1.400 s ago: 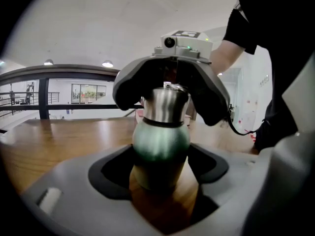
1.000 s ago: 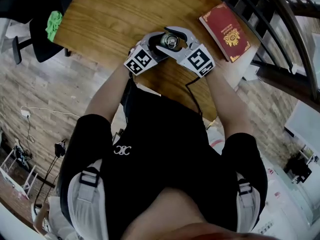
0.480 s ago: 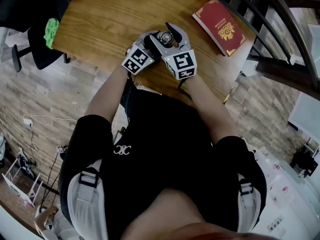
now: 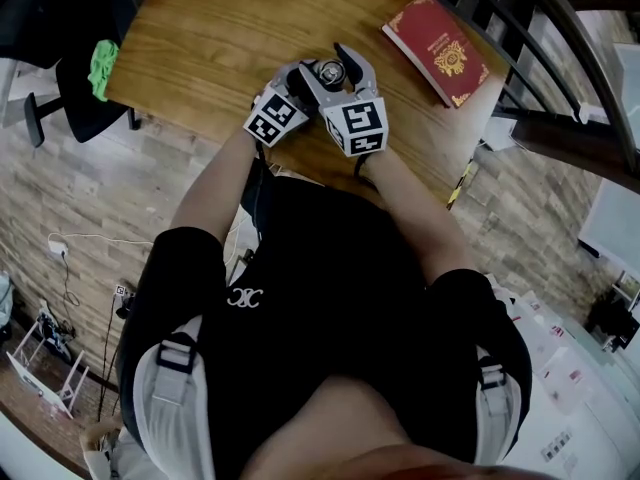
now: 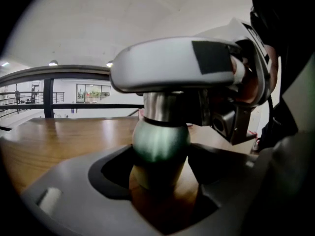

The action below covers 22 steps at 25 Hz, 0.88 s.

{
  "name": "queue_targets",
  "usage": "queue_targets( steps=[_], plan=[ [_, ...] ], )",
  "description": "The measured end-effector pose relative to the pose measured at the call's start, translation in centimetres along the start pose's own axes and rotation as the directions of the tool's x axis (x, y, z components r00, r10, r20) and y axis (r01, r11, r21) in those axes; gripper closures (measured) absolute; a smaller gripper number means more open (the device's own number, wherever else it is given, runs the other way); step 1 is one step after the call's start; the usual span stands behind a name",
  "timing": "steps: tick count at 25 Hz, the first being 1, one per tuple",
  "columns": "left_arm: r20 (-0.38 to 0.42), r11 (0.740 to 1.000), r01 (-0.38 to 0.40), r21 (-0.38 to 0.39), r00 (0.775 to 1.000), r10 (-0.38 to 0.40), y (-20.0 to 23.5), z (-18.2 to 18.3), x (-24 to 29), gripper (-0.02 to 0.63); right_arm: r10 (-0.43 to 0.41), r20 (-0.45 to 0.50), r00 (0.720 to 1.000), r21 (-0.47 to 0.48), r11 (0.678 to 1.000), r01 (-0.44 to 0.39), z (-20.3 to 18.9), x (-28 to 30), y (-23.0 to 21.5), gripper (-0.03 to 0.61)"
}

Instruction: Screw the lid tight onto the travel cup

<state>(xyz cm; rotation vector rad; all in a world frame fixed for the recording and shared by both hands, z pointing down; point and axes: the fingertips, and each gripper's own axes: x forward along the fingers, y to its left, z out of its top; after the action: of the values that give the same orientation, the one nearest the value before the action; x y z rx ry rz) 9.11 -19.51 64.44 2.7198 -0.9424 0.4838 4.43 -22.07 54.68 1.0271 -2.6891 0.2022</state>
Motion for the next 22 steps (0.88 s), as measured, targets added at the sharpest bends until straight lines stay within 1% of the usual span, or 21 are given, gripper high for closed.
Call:
queue_targets(
  steps=[2, 3, 4, 6, 7, 8, 9, 10, 11, 12, 13, 14, 15, 16, 18, 19, 20, 22],
  plan=[
    [0.004, 1.000, 0.003, 0.001, 1.000, -0.003, -0.1, -0.1, 0.0, 0.214, 0.107, -0.008, 0.994, 0.005, 0.994, -0.107, 0.0, -0.6, 0.5, 0.307],
    [0.006, 1.000, 0.005, 0.002, 1.000, -0.005, -0.1, -0.1, 0.0, 0.215, 0.175, -0.013, 0.984, -0.007, 0.985, -0.175, 0.2, -1.0, 0.8, 0.307],
    [0.007, 1.000, 0.008, 0.004, 1.000, -0.008, 0.0, -0.1, 0.0, 0.215, 0.246, -0.023, 0.969, -0.028, 0.969, -0.246, 0.3, -1.4, 1.0, 0.307],
    [0.007, 1.000, 0.015, 0.008, 1.000, -0.015, 0.0, -0.1, 0.0, 0.215, 0.373, -0.076, 0.925, -0.086, 0.921, -0.379, 0.6, -2.0, 1.1, 0.305],
    [0.008, 1.000, 0.017, 0.009, 1.000, -0.017, -0.1, -0.1, 0.1, 0.215, 0.425, -0.118, 0.897, -0.126, 0.890, -0.439, 0.7, -2.2, 1.1, 0.305],
    [0.009, 1.000, 0.018, 0.009, 1.000, -0.018, -0.1, -0.1, 0.2, 0.215, 0.473, -0.175, 0.864, -0.173, 0.849, -0.500, 0.5, -2.4, 1.2, 0.305],
    [0.010, 1.000, 0.018, 0.009, 1.000, -0.019, -0.1, -0.1, 0.2, 0.215, 0.516, -0.247, 0.820, -0.223, 0.794, -0.566, 0.1, -2.7, 1.5, 0.305],
    [0.010, 1.000, 0.018, 0.009, 1.000, -0.018, -0.1, 0.0, 0.2, 0.214, 0.550, -0.335, 0.765, -0.267, 0.723, -0.637, -0.6, -3.0, 1.8, 0.305],
    [0.009, 1.000, 0.018, 0.010, 1.000, -0.018, -0.1, 0.0, 0.2, 0.215, 0.570, -0.431, 0.699, -0.294, 0.644, -0.707, -1.5, -3.5, 2.1, 0.305],
    [0.008, 1.000, 0.017, 0.011, 1.000, -0.017, 0.0, 0.0, 0.2, 0.215, 0.574, -0.522, 0.631, -0.303, 0.567, -0.766, -2.3, -3.9, 2.2, 0.303],
    [0.006, 1.000, 0.017, 0.012, 1.000, -0.017, 0.0, 0.0, 0.2, 0.215, 0.564, -0.596, 0.571, -0.301, 0.503, -0.810, -3.0, -4.3, 2.2, 0.296],
    [0.003, 1.000, 0.018, 0.014, 1.000, -0.018, 0.0, 0.0, 0.2, 0.215, 0.546, -0.653, 0.525, -0.303, 0.447, -0.842, -3.4, -4.5, 2.1, 0.293],
    [0.000, 1.000, 0.021, 0.014, 1.000, -0.021, -0.1, 0.0, 0.2, 0.215, 0.519, -0.699, 0.492, -0.318, 0.390, -0.864, -3.5, -4.6, 2.1, 0.293],
    [-0.002, 1.000, 0.024, 0.014, 1.000, -0.024, -0.2, -0.1, 0.2, 0.215, 0.482, -0.741, 0.468, -0.343, 0.328, -0.880, -3.6, -4.6, 2.0, 0.293],
    [-0.003, 1.000, 0.029, 0.012, 1.000, -0.029, -0.3, 0.0, 0.1, 0.215, 0.396, -0.813, 0.427, -0.376, 0.204, -0.904, -4.2, -4.5, 1.7, 0.295],
    [-0.003, 0.999, 0.029, 0.012, 1.000, -0.029, -0.2, 0.0, 0.1, 0.215, 0.365, -0.837, 0.407, -0.375, 0.158, -0.913, -4.3, -4.3, 1.7, 0.296],
    [-0.004, 0.999, 0.029, 0.013, 1.000, -0.029, -0.2, 0.1, 0.2, 0.215, 0.349, -0.853, 0.388, -0.368, 0.125, -0.921, -4.3, -4.2, 1.8, 0.298],
    [-0.007, 0.999, 0.030, 0.013, 1.000, -0.030, -0.3, 0.1, 0.3, 0.215, 0.339, -0.875, 0.346, -0.340, 0.081, -0.937, -4.3, -4.1, 2.2, 0.296]
  ],
)
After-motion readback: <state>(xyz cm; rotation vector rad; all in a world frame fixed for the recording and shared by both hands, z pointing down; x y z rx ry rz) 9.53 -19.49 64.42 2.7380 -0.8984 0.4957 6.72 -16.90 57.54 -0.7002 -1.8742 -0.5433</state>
